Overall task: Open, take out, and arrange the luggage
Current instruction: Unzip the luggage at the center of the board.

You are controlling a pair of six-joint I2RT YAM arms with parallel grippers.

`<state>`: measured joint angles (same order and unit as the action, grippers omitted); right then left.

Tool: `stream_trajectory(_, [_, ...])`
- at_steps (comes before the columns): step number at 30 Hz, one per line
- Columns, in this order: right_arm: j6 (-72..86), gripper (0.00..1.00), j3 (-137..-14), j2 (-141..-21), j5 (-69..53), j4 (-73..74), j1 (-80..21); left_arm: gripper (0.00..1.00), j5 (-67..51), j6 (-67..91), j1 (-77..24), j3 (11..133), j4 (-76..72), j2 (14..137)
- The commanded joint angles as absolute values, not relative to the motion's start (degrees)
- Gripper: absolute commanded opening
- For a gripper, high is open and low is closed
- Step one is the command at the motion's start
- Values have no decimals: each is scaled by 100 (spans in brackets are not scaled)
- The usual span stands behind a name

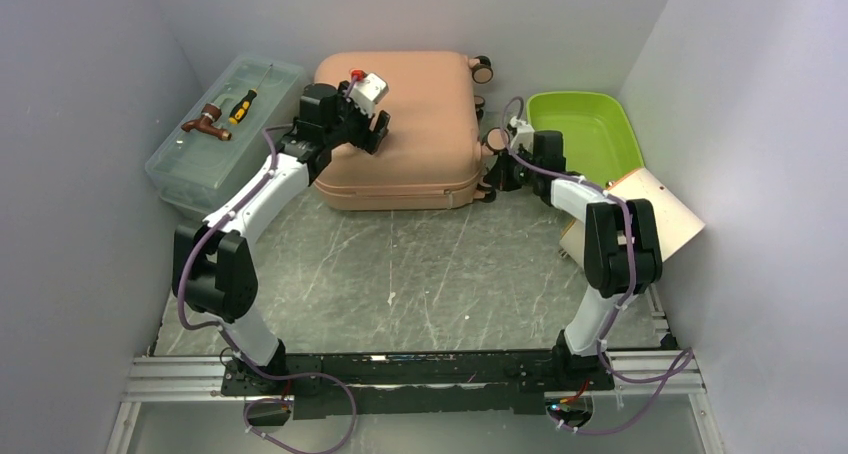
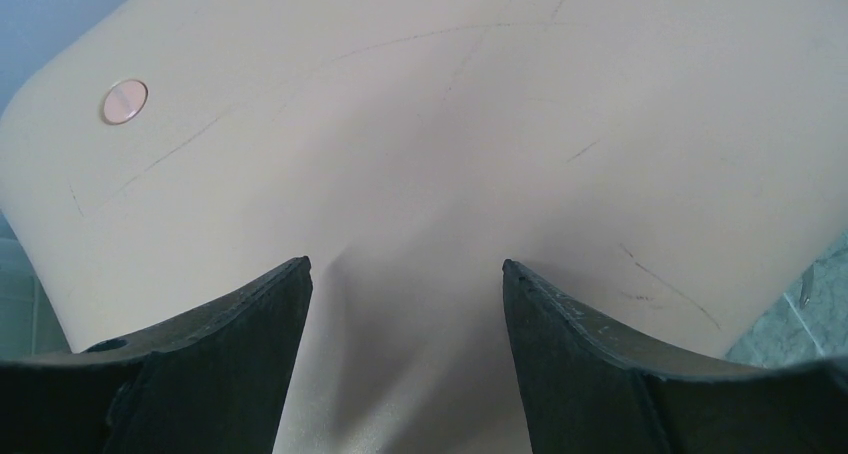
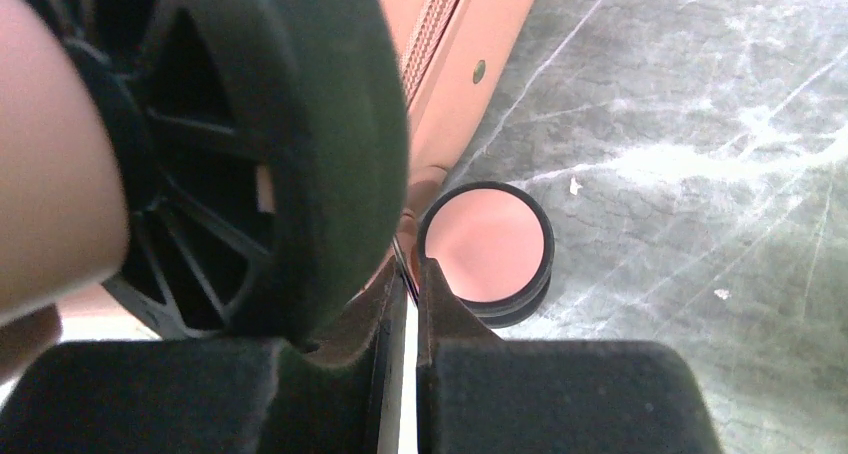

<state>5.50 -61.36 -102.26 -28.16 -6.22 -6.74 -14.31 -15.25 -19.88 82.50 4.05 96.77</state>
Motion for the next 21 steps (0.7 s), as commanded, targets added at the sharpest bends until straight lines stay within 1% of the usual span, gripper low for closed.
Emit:
stream_trajectory(1, [657,0,-7334,-10938,-2892,-785,-499,76,-1514,-1767,-1978,7876,1964,9849])
stream_trajectory(3, [657,0,-7385,-10979,-2975,-796,-491,78,-1646,-1821,-1978,7905,2007,9812])
stream_trajectory(9, [313,0,-7040,-10689,-2787,-1089,-548,90,-2511,-2066,-2118,8489,2463,9712])
stream_trajectory(13, [175,0,-6836,-10505,-2745,-1226,-545,96,-2486,-2019,-2501,9037,2371,9892])
stream_trajectory(17, [247,0,-6671,-10425,-2899,-1390,-518,99,-2360,-1801,-2947,10295,2780,10913])
stream_trajectory(21, [461,0,-6756,-10617,-3208,-1438,-451,100,-2881,-1570,-3309,11713,3281,12023])
